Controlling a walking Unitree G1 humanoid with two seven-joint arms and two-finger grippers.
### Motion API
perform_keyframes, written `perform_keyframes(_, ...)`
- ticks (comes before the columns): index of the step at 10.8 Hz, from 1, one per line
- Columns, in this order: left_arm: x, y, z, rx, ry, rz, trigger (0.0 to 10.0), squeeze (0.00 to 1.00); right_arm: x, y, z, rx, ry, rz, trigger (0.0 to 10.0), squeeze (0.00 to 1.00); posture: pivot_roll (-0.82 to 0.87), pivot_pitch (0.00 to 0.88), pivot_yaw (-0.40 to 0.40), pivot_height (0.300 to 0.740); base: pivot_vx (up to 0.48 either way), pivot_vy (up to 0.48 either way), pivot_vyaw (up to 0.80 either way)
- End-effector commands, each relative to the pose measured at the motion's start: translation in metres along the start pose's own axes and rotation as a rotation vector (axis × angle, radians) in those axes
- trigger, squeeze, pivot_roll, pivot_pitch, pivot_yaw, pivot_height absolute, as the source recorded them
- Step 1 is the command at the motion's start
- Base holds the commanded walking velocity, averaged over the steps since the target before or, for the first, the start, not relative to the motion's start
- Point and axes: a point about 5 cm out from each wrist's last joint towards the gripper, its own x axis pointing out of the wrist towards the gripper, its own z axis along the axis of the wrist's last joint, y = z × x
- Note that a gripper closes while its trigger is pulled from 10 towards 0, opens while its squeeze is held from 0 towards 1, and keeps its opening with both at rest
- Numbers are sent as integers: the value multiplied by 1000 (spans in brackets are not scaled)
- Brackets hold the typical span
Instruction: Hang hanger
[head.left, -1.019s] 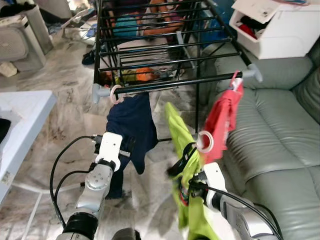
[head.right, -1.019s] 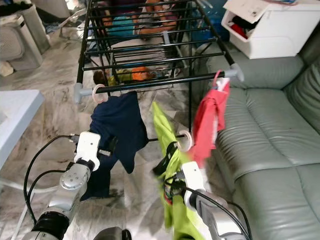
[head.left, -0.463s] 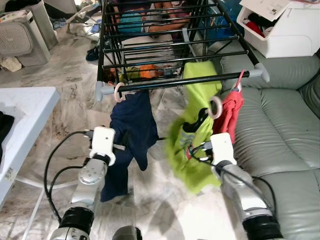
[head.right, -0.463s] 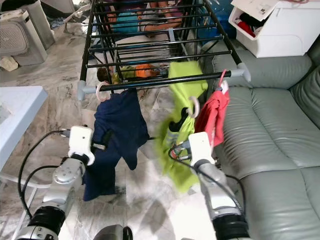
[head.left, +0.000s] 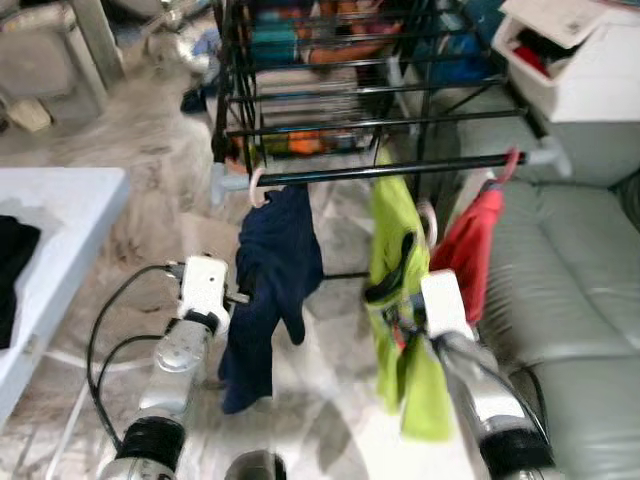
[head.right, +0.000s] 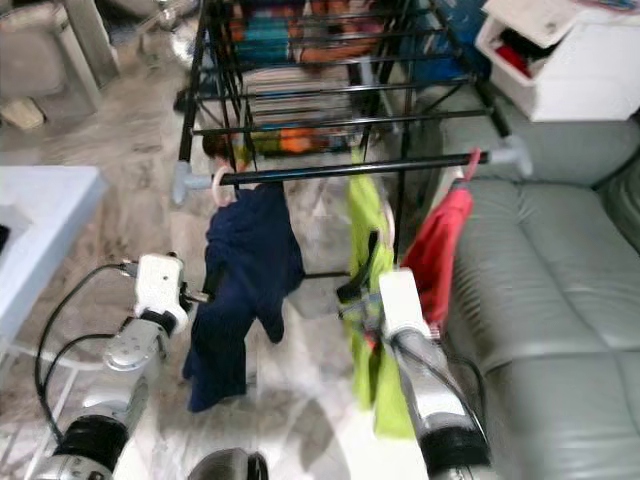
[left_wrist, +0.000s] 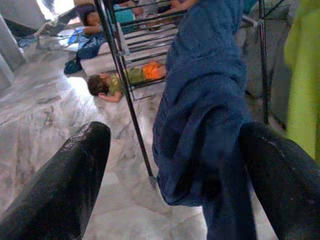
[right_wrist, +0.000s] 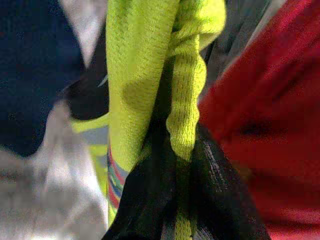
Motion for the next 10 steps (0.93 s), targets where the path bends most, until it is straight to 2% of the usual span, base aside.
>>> perform_keyframes(1, 2, -5, 4, -1, -19, -19, 10000, 0, 0, -12, 4, 29, -33, -55, 10000, 0, -75, 0, 41, 740, 322, 296, 0)
perform_keyframes(4, 1, -7, 3, -7, -17, -31, 10000, 0, 2, -16, 5, 34, -40, -94, 10000, 0, -71, 0, 37, 740, 344, 304, 0)
perform_keyframes(7, 2, -10, 0, 1, 8, -31, 10000, 0, 11, -13, 16, 33, -22, -27, 10000, 0, -68, 0, 39, 740, 0, 0, 0)
perform_keyframes(8, 1, -10, 0, 1, 10, -32, 10000, 0, 14, -12, 25, 50, -41, -17, 10000, 0, -64, 0, 38, 740, 0, 0, 0)
perform_keyframes(10, 0, -10, 0, 6, 14, -33, 10000, 0, 26, -14, 51, 21, -52, 8, 10000, 0, -41, 0, 31, 740, 0, 0, 0)
